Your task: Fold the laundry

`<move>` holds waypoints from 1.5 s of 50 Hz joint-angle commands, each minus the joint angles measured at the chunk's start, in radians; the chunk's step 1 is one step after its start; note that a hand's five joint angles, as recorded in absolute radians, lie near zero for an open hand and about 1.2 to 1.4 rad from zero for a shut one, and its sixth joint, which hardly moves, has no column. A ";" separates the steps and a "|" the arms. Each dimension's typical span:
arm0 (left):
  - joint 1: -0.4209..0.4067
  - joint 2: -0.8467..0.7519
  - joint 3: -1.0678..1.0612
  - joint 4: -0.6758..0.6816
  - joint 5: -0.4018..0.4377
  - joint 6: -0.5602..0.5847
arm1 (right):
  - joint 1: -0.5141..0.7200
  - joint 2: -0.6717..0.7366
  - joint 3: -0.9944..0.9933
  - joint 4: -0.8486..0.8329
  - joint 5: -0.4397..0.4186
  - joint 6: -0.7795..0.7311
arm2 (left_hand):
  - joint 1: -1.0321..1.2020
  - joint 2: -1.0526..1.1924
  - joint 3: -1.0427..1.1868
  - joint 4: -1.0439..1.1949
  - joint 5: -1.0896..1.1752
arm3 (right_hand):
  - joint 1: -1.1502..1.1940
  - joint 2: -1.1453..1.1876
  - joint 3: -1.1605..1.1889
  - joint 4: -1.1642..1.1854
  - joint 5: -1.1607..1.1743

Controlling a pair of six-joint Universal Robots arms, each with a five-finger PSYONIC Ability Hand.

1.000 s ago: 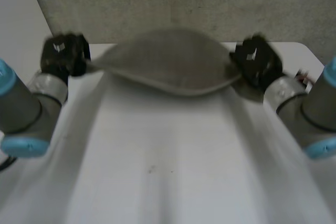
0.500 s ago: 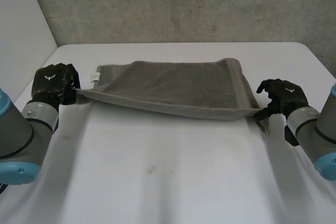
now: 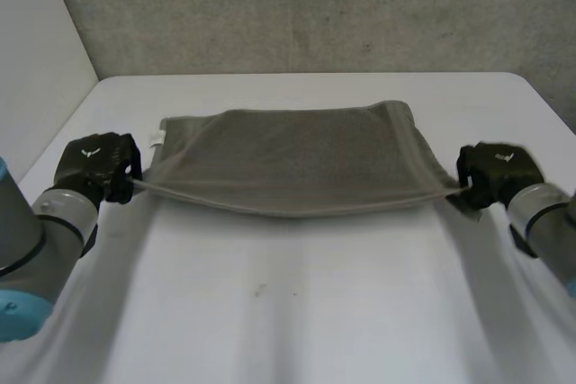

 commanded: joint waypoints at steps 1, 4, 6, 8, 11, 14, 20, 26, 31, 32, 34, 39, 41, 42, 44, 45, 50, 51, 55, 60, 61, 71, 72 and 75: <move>0.011 0.169 0.017 -0.249 -0.005 0.099 | -0.034 -0.225 -0.001 0.069 0.002 -0.278 | 0.196 0.179 0.180 0.179 0.183 | 0.411 0.214 0.209 0.204 0.245; 0.017 0.288 0.060 -0.315 -0.005 0.119 | -0.043 -0.356 -0.047 0.122 0.001 -0.358 | 0.196 0.179 0.180 0.179 0.183 | 0.411 0.214 0.209 0.204 0.245; 0.015 0.334 0.092 -0.335 -0.004 0.119 | -0.042 -0.437 -0.123 0.187 0.005 -0.389 | 0.196 0.179 0.180 0.179 0.183 | 0.411 0.214 0.209 0.204 0.245; 0.009 0.400 0.160 -0.373 -0.005 0.119 | -0.043 -0.444 -0.163 0.242 0.002 -0.392 | 0.196 0.179 0.180 0.179 0.183 | 0.411 0.214 0.209 0.204 0.245; 0.005 0.413 0.204 -0.426 -0.005 0.119 | -0.051 -0.432 -0.233 0.368 -0.022 -0.399 | 0.196 0.179 0.180 0.179 0.183 | 0.411 0.214 0.209 0.204 0.245; 0.003 0.400 0.211 -0.445 -0.005 0.117 | -0.051 -0.344 -0.272 0.452 -0.061 -0.407 | 0.196 0.179 0.180 0.179 0.183 | 0.411 0.214 0.209 0.204 0.245; -0.020 0.167 0.256 -0.453 -0.012 0.123 | -0.036 -0.161 -0.329 0.513 -0.058 -0.481 | 0.196 0.179 0.180 0.179 0.183 | 0.411 0.214 0.209 0.204 0.245; -0.037 -0.166 0.448 -0.456 -0.018 0.130 | 0.018 0.098 -0.442 0.497 0.045 -0.623 | 0.196 0.179 0.180 0.179 0.183 | 0.411 0.214 0.209 0.204 0.245; -0.063 -0.360 0.757 -0.454 -0.088 0.232 | 0.086 0.220 -0.623 0.407 0.146 -0.656 | 0.196 0.179 0.180 0.179 0.183 | 0.411 0.214 0.209 0.204 0.245; -0.063 -0.361 0.757 -0.454 -0.088 0.232 | 0.096 0.238 -0.711 0.329 0.177 -0.650 | 0.196 0.179 0.180 0.179 0.183 | 0.411 0.214 0.209 0.204 0.245; -0.083 -0.367 0.933 -0.413 -0.120 0.265 | 0.102 0.237 -0.781 0.246 0.192 -0.640 | 0.196 0.179 0.180 0.179 0.183 | 0.411 0.214 0.209 0.204 0.245; -0.118 -0.327 1.038 -0.227 -0.128 0.216 | 0.119 0.154 -0.824 -0.084 0.197 -0.593 | 0.196 0.179 0.180 0.179 0.183 | 0.411 0.214 0.209 0.204 0.245; -0.123 -0.223 0.991 -0.027 -0.122 0.135 | 0.119 0.064 -0.724 -0.325 0.180 -0.530 | 0.196 0.179 0.180 0.179 0.183 | 0.411 0.214 0.209 0.204 0.245; -0.123 -0.223 0.991 -0.026 -0.122 0.134 | 0.119 0.063 -0.723 -0.326 0.180 -0.530 | 0.196 0.179 0.180 0.179 0.183 | 0.411 0.214 0.209 0.204 0.245; -0.123 -0.172 0.908 0.055 -0.119 0.087 | 0.121 0.033 -0.644 -0.349 0.139 -0.513 | 0.196 0.179 0.180 0.179 0.183 | 0.411 0.214 0.209 0.204 0.245; -0.123 -0.172 0.908 0.055 -0.119 0.087 | 0.121 0.033 -0.643 -0.349 0.139 -0.513 | 0.196 0.179 0.180 0.179 0.183 | 0.411 0.214 0.209 0.204 0.245; -0.123 -0.169 0.781 0.055 -0.120 0.073 | 0.113 0.042 -0.542 -0.253 0.083 -0.507 | 0.196 0.179 0.180 0.179 0.183 | 0.411 0.214 0.209 0.204 0.245; -0.123 -0.173 0.730 0.055 -0.119 0.071 | 0.113 0.042 -0.542 -0.253 0.083 -0.507 | 0.196 0.179 0.180 0.179 0.183 | 0.411 0.214 0.209 0.204 0.245; -0.121 -0.204 0.582 0.067 -0.116 0.064 | 0.105 0.084 -0.464 -0.204 0.028 -0.507 | 0.196 0.179 0.180 0.179 0.183 | 0.411 0.214 0.209 0.204 0.245; -0.120 -0.274 0.453 0.095 -0.114 0.058 | 0.095 0.132 -0.351 -0.201 -0.056 -0.508 | 0.196 0.179 0.180 0.179 0.183 | 0.411 0.214 0.209 0.204 0.245; -0.120 -0.275 0.452 0.095 -0.114 0.057 | 0.095 0.132 -0.350 -0.201 -0.056 -0.508 | 0.196 0.179 0.180 0.179 0.183 | 0.411 0.214 0.209 0.204 0.245; -0.107 -0.251 0.184 0.095 -0.114 0.070 | 0.069 0.172 -0.119 -0.181 -0.125 -0.527 | 0.196 0.179 0.180 0.179 0.183 | 0.411 0.214 0.209 0.204 0.245; -0.107 -0.250 0.184 0.095 -0.114 0.070 | 0.069 0.172 -0.119 -0.181 -0.125 -0.527 | 0.196 0.179 0.180 0.179 0.183 | 0.411 0.214 0.209 0.204 0.245; -0.094 -0.143 0.086 0.055 -0.114 0.073 | 0.046 0.082 -0.059 -0.130 -0.124 -0.544 | 0.196 0.179 0.180 0.179 0.183 | 0.411 0.214 0.209 0.204 0.245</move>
